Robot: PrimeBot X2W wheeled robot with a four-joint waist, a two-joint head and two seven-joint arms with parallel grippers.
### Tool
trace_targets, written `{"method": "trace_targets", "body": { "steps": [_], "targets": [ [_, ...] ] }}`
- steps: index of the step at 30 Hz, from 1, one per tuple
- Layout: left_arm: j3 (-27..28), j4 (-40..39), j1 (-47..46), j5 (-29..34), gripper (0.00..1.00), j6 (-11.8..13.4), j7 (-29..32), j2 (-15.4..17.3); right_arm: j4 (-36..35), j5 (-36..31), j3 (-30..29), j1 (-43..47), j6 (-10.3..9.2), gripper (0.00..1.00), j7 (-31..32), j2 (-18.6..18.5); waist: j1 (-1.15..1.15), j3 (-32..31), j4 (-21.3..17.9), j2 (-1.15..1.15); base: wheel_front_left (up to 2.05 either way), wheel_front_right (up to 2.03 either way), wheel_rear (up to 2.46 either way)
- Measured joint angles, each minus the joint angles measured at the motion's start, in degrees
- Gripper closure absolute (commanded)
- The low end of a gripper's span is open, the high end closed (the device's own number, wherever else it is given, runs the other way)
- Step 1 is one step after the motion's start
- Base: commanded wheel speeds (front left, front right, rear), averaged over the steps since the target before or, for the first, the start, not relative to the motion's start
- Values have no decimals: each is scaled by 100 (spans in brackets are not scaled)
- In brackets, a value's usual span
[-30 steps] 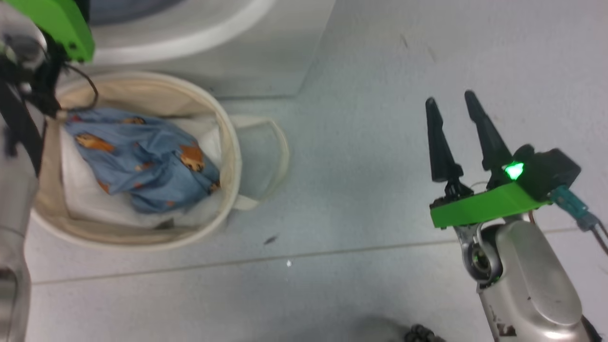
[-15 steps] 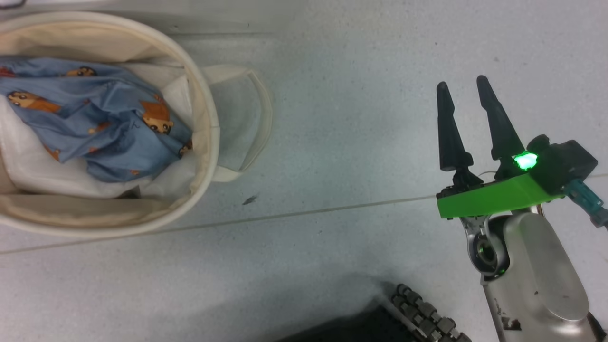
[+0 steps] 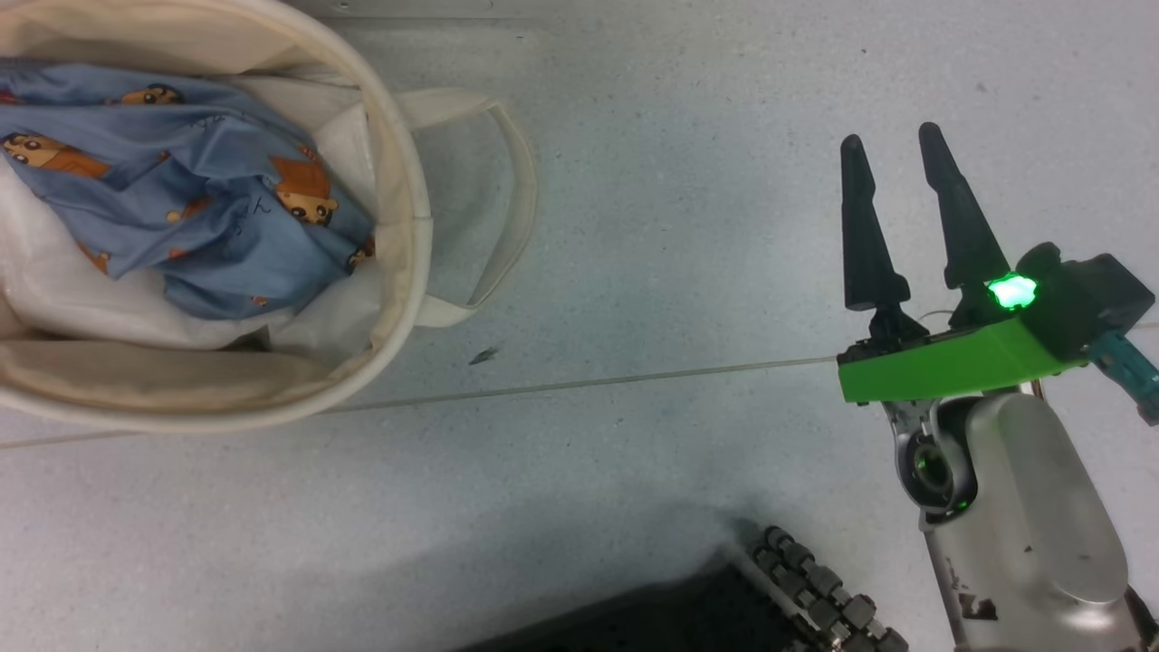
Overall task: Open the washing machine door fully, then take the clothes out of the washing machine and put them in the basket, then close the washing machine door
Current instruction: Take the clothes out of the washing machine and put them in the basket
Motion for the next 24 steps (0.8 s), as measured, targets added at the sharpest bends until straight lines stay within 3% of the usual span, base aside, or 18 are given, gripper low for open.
{"method": "trace_targets", "body": {
  "steps": [3,4,5,6,15,24],
  "targets": [
    [-23,13,2,-40,0,-52,12,-41,0,-3,-5,0,0,0,0,0,0,-9,22,0,0,0,0],
    [-42,19,2,-41,17,-82,9,-55,0,-15,-5,0,0,0,0,0,0,-13,26,0,0,0,0],
    [-44,32,3,-49,92,-99,-20,-75,1,-32,-7,0,0,0,0,0,0,-16,30,0,0,0,0],
    [-51,46,10,-84,100,-132,-41,-103,3,-54,-7,0,0,0,0,0,0,-21,34,0,0,0,0],
    [-224,42,221,-287,100,-197,-299,-231,57,-59,-10,0,0,0,0,1,0,-146,63,0,0,0,0],
    [-456,-708,787,-1333,100,-198,-337,-249,203,-68,2,7,0,0,0,1,0,-484,68,0,0,0,0]
  ]
}}
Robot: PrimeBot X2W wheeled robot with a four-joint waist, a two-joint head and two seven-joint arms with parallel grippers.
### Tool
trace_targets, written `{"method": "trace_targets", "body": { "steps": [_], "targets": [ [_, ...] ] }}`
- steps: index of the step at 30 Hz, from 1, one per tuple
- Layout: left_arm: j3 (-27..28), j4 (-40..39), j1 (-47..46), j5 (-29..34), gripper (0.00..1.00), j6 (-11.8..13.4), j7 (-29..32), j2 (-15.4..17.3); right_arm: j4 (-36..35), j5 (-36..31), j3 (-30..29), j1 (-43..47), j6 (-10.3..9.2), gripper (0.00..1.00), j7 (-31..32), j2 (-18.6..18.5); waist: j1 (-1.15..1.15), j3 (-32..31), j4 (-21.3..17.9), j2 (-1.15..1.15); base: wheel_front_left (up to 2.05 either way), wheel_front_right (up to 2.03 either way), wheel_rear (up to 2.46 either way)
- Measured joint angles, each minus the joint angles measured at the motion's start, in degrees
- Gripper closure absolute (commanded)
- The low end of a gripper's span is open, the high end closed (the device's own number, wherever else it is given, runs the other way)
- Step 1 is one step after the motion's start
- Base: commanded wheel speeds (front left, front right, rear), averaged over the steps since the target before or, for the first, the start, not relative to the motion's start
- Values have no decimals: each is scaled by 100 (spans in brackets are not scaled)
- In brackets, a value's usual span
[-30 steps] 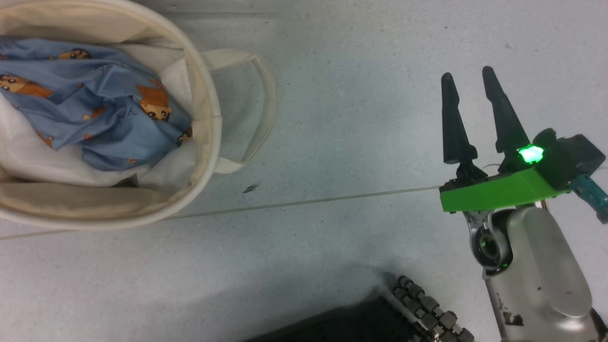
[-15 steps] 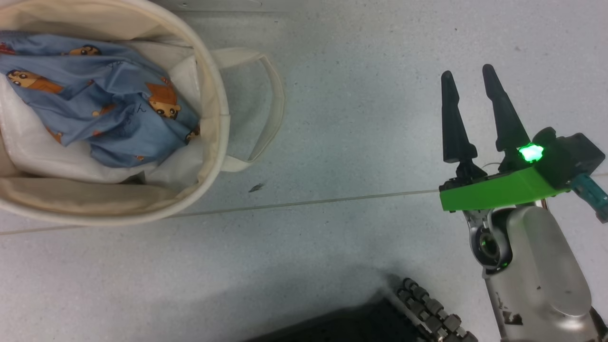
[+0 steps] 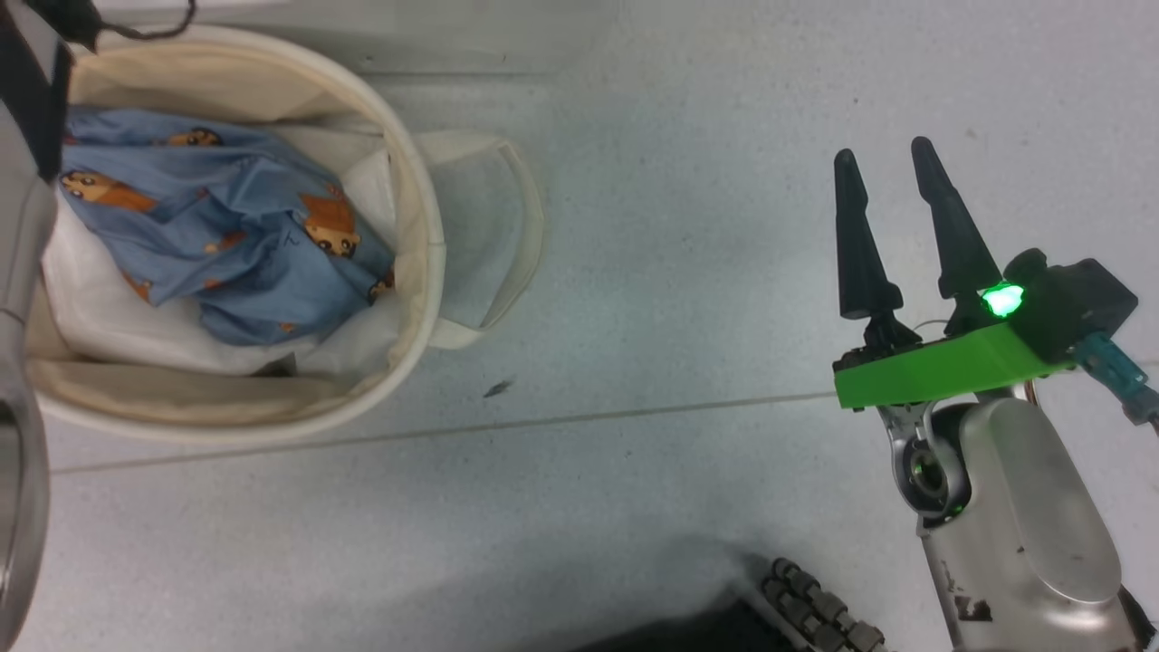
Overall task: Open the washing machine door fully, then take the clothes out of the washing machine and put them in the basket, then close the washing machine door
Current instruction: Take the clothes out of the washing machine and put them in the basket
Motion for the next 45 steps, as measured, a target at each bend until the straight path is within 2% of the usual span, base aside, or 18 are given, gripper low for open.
{"method": "trace_targets", "body": {
  "steps": [5,12,24,30,34,39,42,43,45],
  "targets": [
    [-276,-538,394,-636,100,-2,-141,130,81,-34,10,18,0,0,0,0,0,-262,20,0,0,0,0],
    [-736,-875,1065,-1156,100,-4,-688,555,245,-37,32,162,0,0,0,0,0,-732,81,0,0,0,0],
    [-1160,-1466,2012,-1564,100,-4,-2108,920,491,-48,80,455,0,0,0,0,0,-1607,265,0,0,0,0],
    [-1395,-2121,2891,-1675,100,-4,-2438,1204,610,-41,112,725,0,0,0,0,0,-2083,344,0,0,0,0],
    [-1329,-2653,3432,-1679,100,9,-2574,1451,670,-29,108,853,0,0,0,0,-1,-2394,408,0,0,0,0],
    [-1040,-3642,4194,-1586,100,414,-2604,1741,760,-22,104,1082,0,0,0,0,-1,-2765,504,0,0,0,0],
    [-790,-4433,4779,-1417,100,739,-2608,1944,767,27,104,1140,0,0,0,0,-1,-2960,562,1,0,0,0],
    [-604,-5001,5179,-1385,100,956,-2609,2034,767,27,104,1177,0,0,0,0,-1,-3070,605,0,0,0,0],
    [-470,-5553,5569,-1302,100,1187,-2609,2131,801,26,108,1207,0,0,0,0,-1,-3160,646,0,0,0,0]
  ]
}}
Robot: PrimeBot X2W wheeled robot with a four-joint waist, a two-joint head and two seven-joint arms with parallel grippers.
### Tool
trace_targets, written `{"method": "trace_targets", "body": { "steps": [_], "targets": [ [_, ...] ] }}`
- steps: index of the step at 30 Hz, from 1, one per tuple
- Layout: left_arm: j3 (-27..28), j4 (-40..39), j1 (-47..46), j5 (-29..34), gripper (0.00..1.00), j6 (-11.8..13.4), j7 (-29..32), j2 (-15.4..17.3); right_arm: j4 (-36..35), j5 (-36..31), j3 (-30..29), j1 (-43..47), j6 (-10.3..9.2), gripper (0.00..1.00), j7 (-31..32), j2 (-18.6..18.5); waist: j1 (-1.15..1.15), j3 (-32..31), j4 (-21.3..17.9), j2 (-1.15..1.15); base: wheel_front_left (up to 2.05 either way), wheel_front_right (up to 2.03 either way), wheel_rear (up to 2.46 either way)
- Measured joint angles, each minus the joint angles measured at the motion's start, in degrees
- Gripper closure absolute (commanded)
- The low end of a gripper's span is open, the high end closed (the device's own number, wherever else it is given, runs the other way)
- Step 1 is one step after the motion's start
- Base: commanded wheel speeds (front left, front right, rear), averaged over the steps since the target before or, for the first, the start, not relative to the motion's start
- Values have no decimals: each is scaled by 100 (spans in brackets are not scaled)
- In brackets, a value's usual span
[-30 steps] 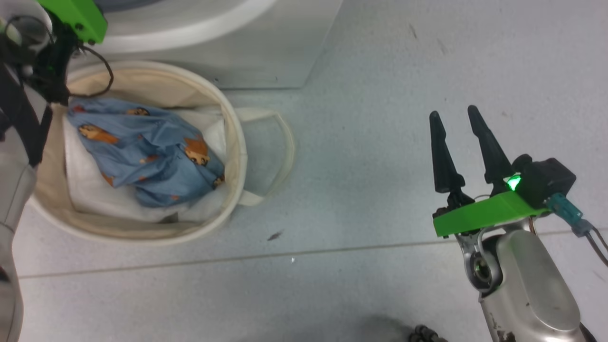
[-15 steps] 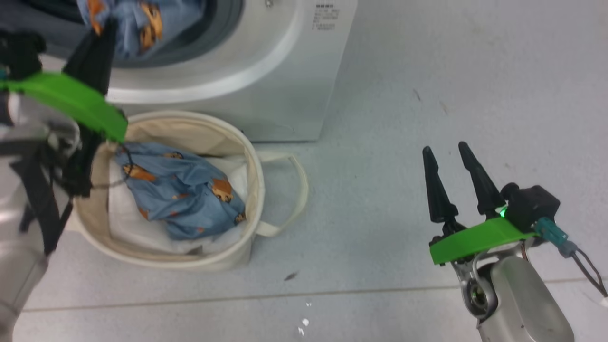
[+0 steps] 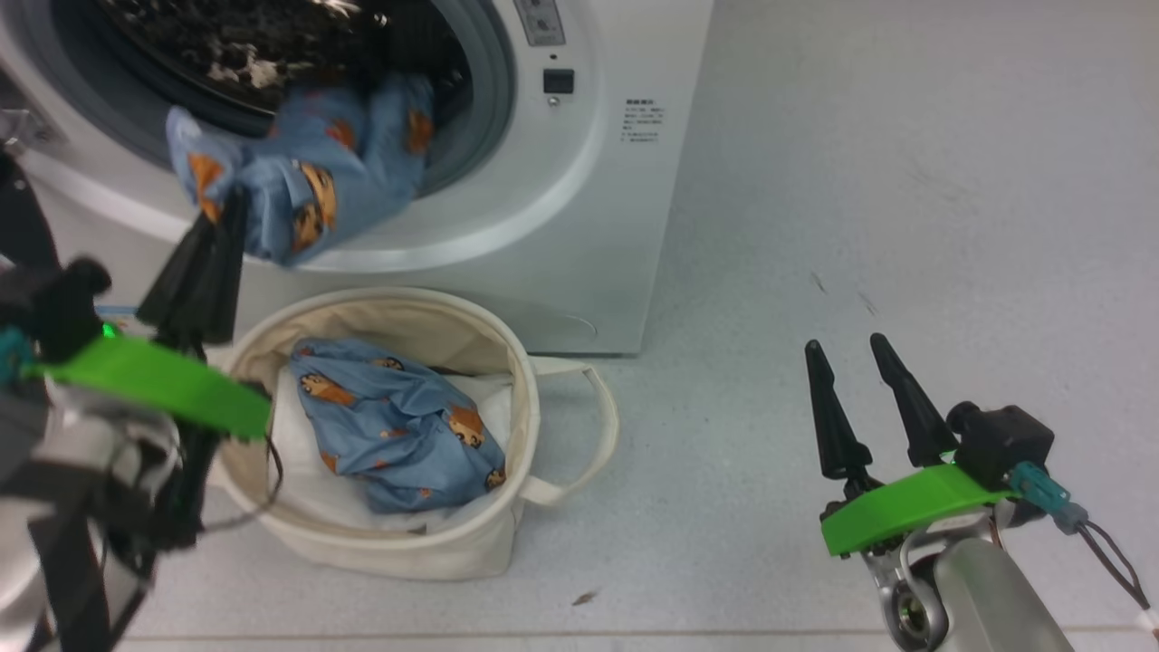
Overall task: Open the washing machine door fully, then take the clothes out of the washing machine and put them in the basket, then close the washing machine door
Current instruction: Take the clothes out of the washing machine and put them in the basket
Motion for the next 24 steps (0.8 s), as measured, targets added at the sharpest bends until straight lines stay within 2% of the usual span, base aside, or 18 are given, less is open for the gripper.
{"method": "trace_targets", "body": {
  "steps": [6,11,17,24],
  "targets": [
    [154,-1040,979,47,100,548,0,235,18,0,46,23,0,0,0,-1,0,-147,85,0,0,0,0],
    [189,-1084,1341,-7,100,666,0,245,20,1,104,26,0,0,0,0,0,-115,72,0,0,0,0],
    [180,-370,1415,-46,100,547,0,63,21,-1,111,21,0,0,0,0,0,-15,20,0,0,0,0],
    [140,936,1399,-62,100,34,0,-420,20,-10,111,-36,0,0,0,-1,0,103,-99,0,0,0,0]
  ]
}}
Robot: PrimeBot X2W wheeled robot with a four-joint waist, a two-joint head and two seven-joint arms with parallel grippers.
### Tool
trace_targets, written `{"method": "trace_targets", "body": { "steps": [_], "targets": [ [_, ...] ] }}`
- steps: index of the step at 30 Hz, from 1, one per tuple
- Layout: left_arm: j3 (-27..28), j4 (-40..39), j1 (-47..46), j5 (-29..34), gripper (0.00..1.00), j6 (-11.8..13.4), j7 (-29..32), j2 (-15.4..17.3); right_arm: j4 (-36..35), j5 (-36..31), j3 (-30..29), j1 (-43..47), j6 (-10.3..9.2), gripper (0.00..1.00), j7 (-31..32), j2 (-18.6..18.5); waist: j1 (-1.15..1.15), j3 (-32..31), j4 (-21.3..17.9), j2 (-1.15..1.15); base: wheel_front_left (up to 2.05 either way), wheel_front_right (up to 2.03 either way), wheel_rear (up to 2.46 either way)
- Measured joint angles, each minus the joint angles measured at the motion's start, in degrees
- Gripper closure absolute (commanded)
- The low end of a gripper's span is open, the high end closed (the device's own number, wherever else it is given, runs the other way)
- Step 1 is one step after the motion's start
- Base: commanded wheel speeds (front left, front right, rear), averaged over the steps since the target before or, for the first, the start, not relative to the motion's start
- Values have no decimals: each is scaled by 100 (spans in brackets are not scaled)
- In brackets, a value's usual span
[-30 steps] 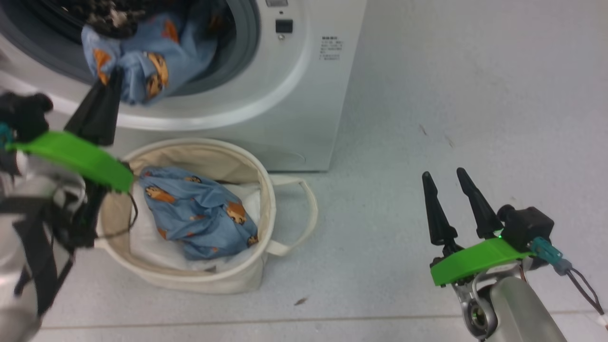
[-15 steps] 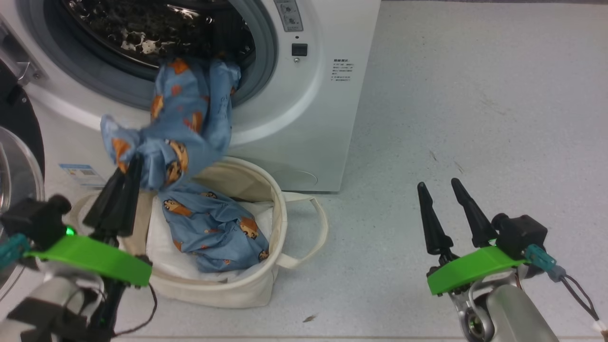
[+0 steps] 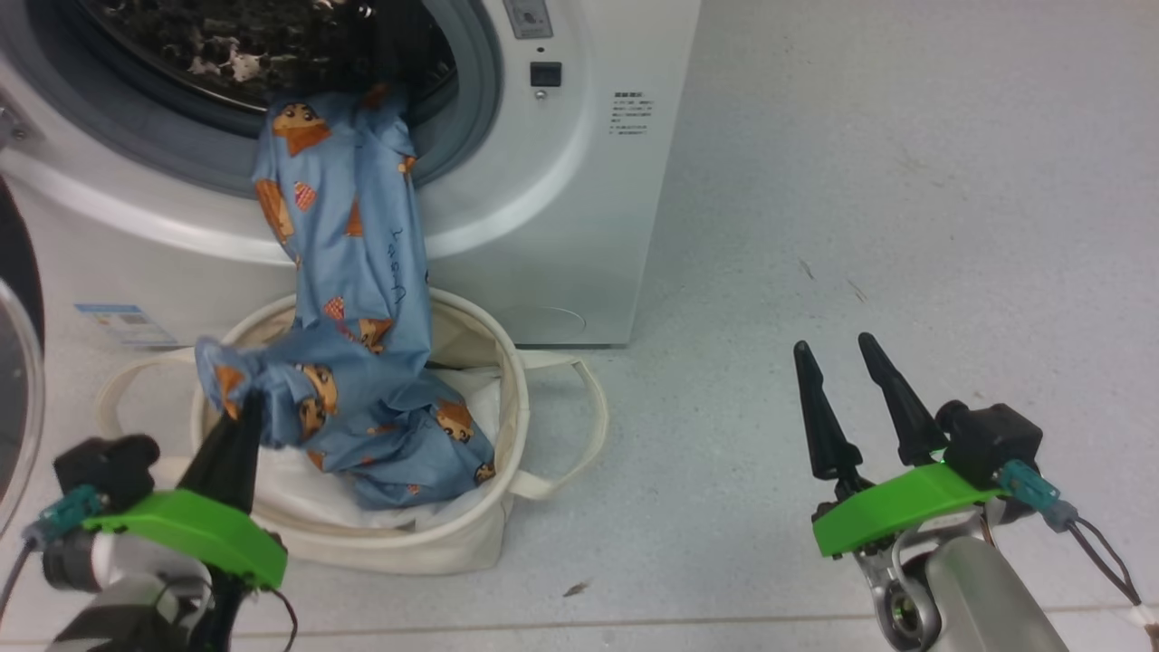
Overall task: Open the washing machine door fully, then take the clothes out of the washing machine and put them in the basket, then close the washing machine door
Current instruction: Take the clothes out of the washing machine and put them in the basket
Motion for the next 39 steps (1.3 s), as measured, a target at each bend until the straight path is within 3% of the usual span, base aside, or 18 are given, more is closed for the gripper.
{"method": "trace_targets", "body": {
  "steps": [11,18,28,39],
  "targets": [
    [-165,2569,-617,-21,100,-827,3,-809,-54,-45,0,-115,0,0,0,-4,0,321,-177,0,0,0,0],
    [-170,3939,-1256,-113,100,-1121,9,-1141,-192,-51,-52,-255,0,0,0,-5,0,706,-303,0,0,0,0],
    [-181,5023,-1914,-320,100,-1220,224,-1380,-452,-104,-185,-566,0,0,0,-16,0,1413,-460,0,0,0,0],
    [-208,5244,-2445,-298,100,-1222,179,-1400,-684,-151,-324,-694,0,0,0,-18,1,2090,-523,0,0,0,0]
  ]
}}
